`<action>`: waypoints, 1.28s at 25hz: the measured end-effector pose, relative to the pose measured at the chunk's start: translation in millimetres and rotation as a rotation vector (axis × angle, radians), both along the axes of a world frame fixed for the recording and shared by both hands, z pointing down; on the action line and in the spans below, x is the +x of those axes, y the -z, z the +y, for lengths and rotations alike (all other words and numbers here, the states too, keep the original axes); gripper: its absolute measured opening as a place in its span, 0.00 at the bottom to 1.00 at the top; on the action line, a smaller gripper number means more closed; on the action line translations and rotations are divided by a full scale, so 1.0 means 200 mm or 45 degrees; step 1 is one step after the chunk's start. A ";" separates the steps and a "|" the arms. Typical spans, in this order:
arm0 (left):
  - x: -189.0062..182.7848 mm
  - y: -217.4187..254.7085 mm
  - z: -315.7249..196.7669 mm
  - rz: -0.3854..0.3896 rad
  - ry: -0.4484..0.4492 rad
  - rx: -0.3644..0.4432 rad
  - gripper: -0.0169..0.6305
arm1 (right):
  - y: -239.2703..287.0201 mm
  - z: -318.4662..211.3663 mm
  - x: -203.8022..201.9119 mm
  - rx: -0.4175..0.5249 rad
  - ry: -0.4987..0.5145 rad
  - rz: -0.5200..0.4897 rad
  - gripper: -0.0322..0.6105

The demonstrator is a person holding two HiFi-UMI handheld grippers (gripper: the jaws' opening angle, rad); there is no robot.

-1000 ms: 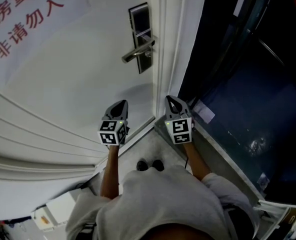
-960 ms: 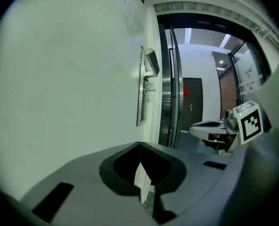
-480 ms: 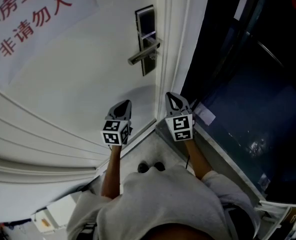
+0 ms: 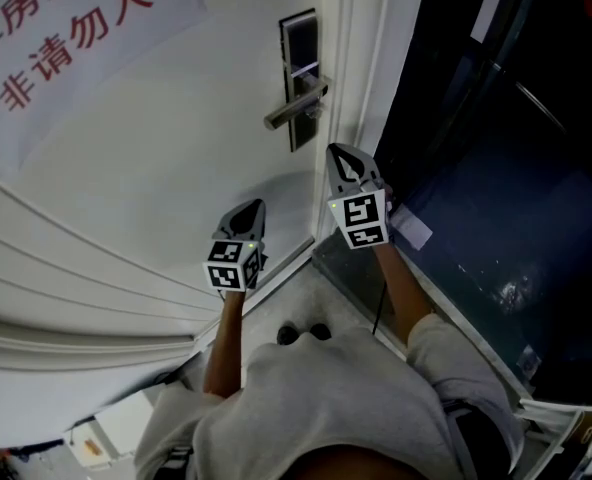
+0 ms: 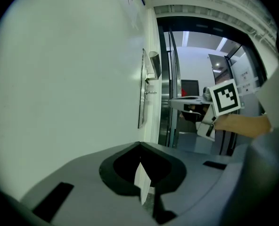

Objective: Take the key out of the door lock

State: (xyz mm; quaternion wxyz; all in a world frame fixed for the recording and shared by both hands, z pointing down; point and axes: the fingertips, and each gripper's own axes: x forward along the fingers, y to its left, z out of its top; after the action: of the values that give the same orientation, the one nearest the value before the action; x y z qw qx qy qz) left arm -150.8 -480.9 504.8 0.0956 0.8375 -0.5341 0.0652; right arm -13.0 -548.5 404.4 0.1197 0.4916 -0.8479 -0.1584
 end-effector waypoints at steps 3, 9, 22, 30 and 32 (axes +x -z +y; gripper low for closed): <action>-0.01 0.02 0.00 0.014 0.001 -0.003 0.05 | 0.06 -0.05 -0.02 0.029 0.007 0.032 0.09; -0.02 0.03 -0.01 0.013 0.000 0.004 0.05 | 0.13 -0.12 -0.06 0.075 0.022 0.109 0.09; -0.01 0.03 -0.02 0.013 -0.008 -0.002 0.05 | 0.15 -0.18 -0.10 0.312 -0.027 0.618 0.09; 0.00 0.01 -0.03 0.021 -0.014 -0.014 0.05 | 0.11 -0.19 -0.13 0.578 -0.051 1.110 0.09; 0.00 0.00 -0.03 0.024 -0.013 -0.017 0.05 | 0.10 -0.19 -0.12 0.609 -0.060 1.159 0.09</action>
State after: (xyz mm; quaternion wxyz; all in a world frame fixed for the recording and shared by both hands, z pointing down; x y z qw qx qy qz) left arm -151.2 -487.8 505.6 0.1057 0.8402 -0.5283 0.0614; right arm -36.8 -586.4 383.8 0.3644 0.4054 -0.6387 -0.5430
